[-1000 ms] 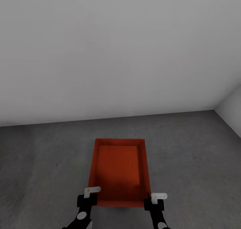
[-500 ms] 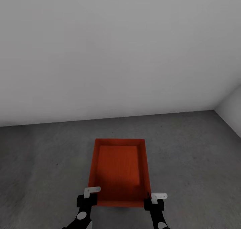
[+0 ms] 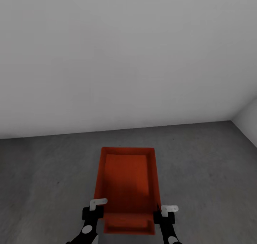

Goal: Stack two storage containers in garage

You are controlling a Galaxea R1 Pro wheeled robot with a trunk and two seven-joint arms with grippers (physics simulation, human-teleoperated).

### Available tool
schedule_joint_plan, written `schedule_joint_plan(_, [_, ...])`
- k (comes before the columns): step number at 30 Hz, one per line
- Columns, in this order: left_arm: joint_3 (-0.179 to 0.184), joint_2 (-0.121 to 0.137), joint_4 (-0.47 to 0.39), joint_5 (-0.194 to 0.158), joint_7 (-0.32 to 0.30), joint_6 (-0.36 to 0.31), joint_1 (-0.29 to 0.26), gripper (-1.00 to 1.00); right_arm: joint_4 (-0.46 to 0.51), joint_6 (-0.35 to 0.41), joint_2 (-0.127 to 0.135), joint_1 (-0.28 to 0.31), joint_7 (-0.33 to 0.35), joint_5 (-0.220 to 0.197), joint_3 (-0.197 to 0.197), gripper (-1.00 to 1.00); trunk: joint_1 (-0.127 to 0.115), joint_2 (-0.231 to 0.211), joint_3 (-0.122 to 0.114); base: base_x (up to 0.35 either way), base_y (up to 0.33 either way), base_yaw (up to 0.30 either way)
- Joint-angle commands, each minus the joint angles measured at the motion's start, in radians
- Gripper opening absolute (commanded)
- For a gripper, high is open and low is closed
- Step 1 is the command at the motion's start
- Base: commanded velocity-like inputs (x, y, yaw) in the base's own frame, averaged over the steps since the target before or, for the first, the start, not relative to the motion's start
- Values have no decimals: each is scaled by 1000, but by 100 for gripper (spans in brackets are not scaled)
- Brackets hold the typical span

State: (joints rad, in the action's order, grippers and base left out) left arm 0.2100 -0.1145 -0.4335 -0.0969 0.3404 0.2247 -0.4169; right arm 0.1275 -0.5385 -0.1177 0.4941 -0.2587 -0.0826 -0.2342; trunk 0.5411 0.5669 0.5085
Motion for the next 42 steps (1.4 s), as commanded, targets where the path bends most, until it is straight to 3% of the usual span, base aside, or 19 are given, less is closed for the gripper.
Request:
schedule_joint_plan(1, [2,1,18,-30,13,9,0,-100,32,-28,0,1,-1,-19,25,-100,1,1,1,234,0,0])
schedule_joint_plan(25, [2,-1,18,-32,14,10,0,-100,32,-28,0,1,-1,-19,25,-100,1,1,1,19,0,0])
schedule_joint_plan(42, [2,0,18,-32,14,10,0,-100,32,-28,0,1,-1,-19,24,-100,1,1,1,-78,0,0])
